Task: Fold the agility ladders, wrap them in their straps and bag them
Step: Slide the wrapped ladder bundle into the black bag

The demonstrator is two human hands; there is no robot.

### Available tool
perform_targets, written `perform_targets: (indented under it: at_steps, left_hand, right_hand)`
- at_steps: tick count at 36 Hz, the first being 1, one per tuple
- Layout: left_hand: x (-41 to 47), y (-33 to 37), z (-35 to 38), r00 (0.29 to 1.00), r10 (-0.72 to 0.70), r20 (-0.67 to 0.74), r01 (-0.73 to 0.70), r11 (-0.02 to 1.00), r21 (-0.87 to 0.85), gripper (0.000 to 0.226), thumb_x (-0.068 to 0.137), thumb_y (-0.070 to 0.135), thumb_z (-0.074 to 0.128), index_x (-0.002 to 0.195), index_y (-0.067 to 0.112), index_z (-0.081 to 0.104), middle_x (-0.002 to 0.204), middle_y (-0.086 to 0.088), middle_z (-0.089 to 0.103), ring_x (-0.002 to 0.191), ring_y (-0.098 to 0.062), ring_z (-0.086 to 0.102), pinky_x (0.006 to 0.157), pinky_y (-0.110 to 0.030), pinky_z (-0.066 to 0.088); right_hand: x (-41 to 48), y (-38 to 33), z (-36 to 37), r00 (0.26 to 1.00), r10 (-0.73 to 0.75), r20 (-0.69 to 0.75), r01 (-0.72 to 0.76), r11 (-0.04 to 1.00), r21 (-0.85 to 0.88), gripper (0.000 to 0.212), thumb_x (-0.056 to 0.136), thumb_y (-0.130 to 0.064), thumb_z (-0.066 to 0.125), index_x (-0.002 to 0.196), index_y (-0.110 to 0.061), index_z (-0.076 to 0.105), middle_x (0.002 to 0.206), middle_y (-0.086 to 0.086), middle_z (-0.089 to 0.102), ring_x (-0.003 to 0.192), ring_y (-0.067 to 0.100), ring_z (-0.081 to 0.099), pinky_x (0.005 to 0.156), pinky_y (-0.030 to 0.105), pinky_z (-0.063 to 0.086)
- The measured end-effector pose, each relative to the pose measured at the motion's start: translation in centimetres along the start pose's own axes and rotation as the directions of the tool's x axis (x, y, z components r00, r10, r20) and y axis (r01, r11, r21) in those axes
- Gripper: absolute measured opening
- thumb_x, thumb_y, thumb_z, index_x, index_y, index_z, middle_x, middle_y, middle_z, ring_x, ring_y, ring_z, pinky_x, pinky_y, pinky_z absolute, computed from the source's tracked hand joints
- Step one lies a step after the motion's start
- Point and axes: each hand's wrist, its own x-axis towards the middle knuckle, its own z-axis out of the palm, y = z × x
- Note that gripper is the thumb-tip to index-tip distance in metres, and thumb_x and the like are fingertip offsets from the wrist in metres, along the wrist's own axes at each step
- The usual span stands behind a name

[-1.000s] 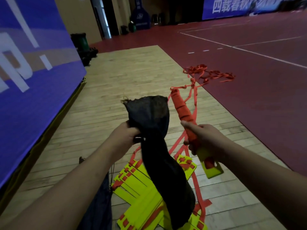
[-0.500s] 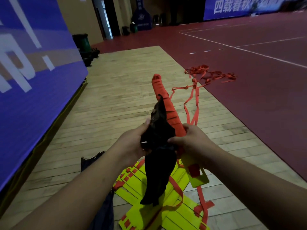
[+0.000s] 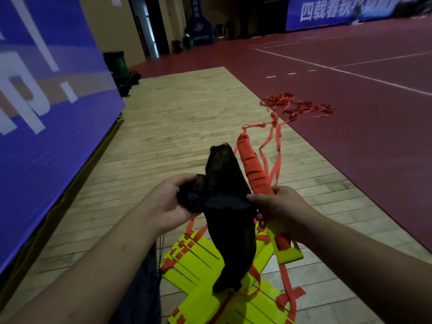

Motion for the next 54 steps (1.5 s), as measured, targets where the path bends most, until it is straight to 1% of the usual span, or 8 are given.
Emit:
perform_targets:
  at_steps: [10,14,20,25,30,40,45,54]
  left_hand:
    - [1.0,-0.6,-1.1,0.990,0.137,0.028,-0.133,0.866,0.481,0.017,0.098,0.009,0.055,0.103,0.004,0.070,0.102,-0.018,0.074,0.084,-0.026,0.072,0.066,-0.032,0.056]
    - [0.6,-1.6,0.7,0.980,0.101,0.172,-0.181,0.817,0.547,0.018,0.098,0.006,0.053,0.107,0.002,0.068,0.095,-0.019,0.072,0.075,-0.023,0.071,0.057,-0.027,0.055]
    - [0.7,-1.9,0.8,0.990,0.047,0.129,-0.094,0.918,0.384,0.022,0.098,0.004,0.049,0.112,-0.003,0.065,0.108,-0.027,0.070,0.093,-0.035,0.071,0.081,-0.040,0.057]
    - [1.6,0.1,-1.6,0.980,0.037,-0.197,-0.067,0.987,-0.149,0.023,0.101,0.005,0.044,0.083,0.001,0.057,0.071,-0.013,0.064,0.075,-0.020,0.059,0.052,-0.024,0.058]
    - [1.6,0.8,-2.3,0.988,0.043,-0.147,-0.092,0.934,-0.344,0.015,0.100,0.004,0.042,0.095,-0.001,0.056,0.085,-0.014,0.062,0.082,-0.023,0.062,0.075,-0.036,0.060]
    - [1.7,4.9,-1.8,0.958,0.133,-0.253,-0.111,0.989,0.100,0.020,0.101,0.020,0.048,0.094,0.005,0.061,0.069,-0.009,0.071,0.070,-0.023,0.068,0.056,-0.031,0.056]
    - [2.0,9.2,-4.6,0.915,0.177,-0.362,-0.083,0.962,0.260,0.027,0.103,0.017,0.045,0.083,0.005,0.058,0.053,-0.007,0.067,0.043,-0.019,0.066,0.038,-0.022,0.050]
    - [2.0,14.0,-10.3,0.824,0.308,-0.476,-0.249,0.951,0.185,0.032,0.103,0.008,0.030,0.085,0.002,0.056,0.063,-0.014,0.070,0.079,-0.027,0.060,0.079,-0.039,0.048]
  right_hand:
    - [-0.9,-1.9,2.3,0.992,-0.081,-0.098,0.065,0.986,-0.155,0.059,0.082,-0.063,0.069,0.092,-0.005,0.064,0.067,0.009,0.061,0.051,0.018,0.061,0.050,0.029,0.051]
    - [-1.0,-1.6,4.0,0.988,-0.127,-0.083,0.123,0.991,-0.059,0.058,0.081,-0.052,0.077,0.096,0.003,0.068,0.074,0.015,0.067,0.061,0.021,0.065,0.056,0.030,0.051]
    - [-0.1,-0.3,4.1,0.999,-0.021,-0.033,0.025,0.990,0.136,0.023,0.091,0.001,0.068,0.107,0.013,0.058,0.064,0.013,0.055,0.044,0.017,0.051,0.040,0.026,0.044]
    - [0.3,0.0,2.4,0.995,0.008,-0.094,0.002,0.994,0.108,0.018,0.089,0.012,0.061,0.104,0.005,0.052,0.066,0.015,0.049,0.043,0.018,0.049,0.039,0.025,0.042]
    - [-0.6,0.4,1.9,0.999,0.009,-0.033,-0.008,0.999,0.041,0.032,0.089,0.012,0.061,0.118,0.008,0.048,0.078,0.018,0.052,0.047,0.019,0.053,0.043,0.030,0.046]
    - [-2.2,0.0,3.6,0.981,-0.131,0.146,0.149,0.981,-0.121,0.042,0.097,-0.038,0.065,0.112,0.002,0.059,0.084,0.018,0.065,0.049,0.022,0.056,0.044,0.029,0.047]
    - [-2.7,-0.7,4.2,0.933,-0.160,0.323,0.224,0.959,-0.174,0.029,0.107,-0.025,0.048,0.108,0.003,0.052,0.080,0.018,0.067,0.044,0.024,0.054,0.042,0.028,0.045]
    - [-3.2,-0.7,4.8,0.843,-0.110,0.527,0.261,0.940,-0.221,0.027,0.106,-0.023,0.050,0.104,0.002,0.059,0.080,0.016,0.068,0.049,0.023,0.060,0.042,0.025,0.047]
